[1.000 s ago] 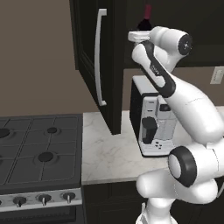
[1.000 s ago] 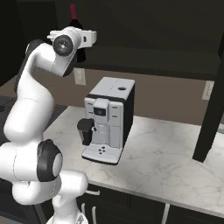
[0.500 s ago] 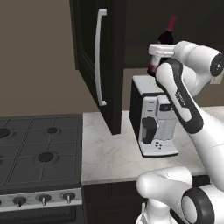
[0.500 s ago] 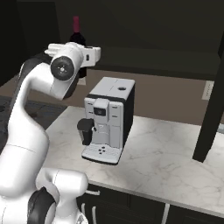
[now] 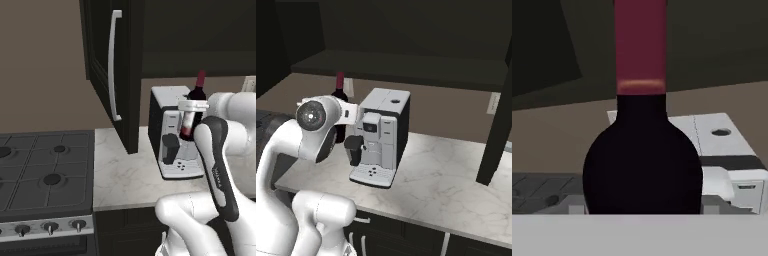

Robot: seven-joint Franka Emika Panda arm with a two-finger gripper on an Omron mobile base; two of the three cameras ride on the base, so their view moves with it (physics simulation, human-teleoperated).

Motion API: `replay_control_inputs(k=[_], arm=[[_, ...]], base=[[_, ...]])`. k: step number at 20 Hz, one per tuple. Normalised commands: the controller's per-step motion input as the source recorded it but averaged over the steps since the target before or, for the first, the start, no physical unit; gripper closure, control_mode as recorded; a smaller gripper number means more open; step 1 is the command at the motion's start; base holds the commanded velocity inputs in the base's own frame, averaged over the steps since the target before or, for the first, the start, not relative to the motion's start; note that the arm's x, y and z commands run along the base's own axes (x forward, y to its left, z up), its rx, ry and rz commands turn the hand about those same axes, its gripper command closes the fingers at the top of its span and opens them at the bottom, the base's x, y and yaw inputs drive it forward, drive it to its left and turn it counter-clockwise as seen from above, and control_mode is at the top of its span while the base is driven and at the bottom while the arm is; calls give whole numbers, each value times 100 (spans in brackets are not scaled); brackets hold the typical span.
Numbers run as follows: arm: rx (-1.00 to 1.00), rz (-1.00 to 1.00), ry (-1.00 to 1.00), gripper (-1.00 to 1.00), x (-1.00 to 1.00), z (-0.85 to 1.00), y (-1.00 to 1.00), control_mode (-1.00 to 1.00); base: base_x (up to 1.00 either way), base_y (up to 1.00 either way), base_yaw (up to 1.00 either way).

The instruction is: Open the cabinet directly in front. Then move the wine and the mug to the dining counter with the candle on it.

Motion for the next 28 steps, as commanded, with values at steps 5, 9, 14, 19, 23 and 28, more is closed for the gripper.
replay_control_inputs(k=[5,9,14,19,23,28], arm=[[0,0,-9,100,-65,-60,0,-100],[0,0,2,100,-16,-5,0,-100],[0,0,0,100,0,0,0,100],[0,0,0,100,0,0,0,100],[0,0,0,100,0,0,0,100],[0,0,0,100,0,0,0,100]], base=[[0,0,0],[0,0,0],[-98,-7,27],[-90,-29,69],[-32,-3,98],[-5,0,100]])
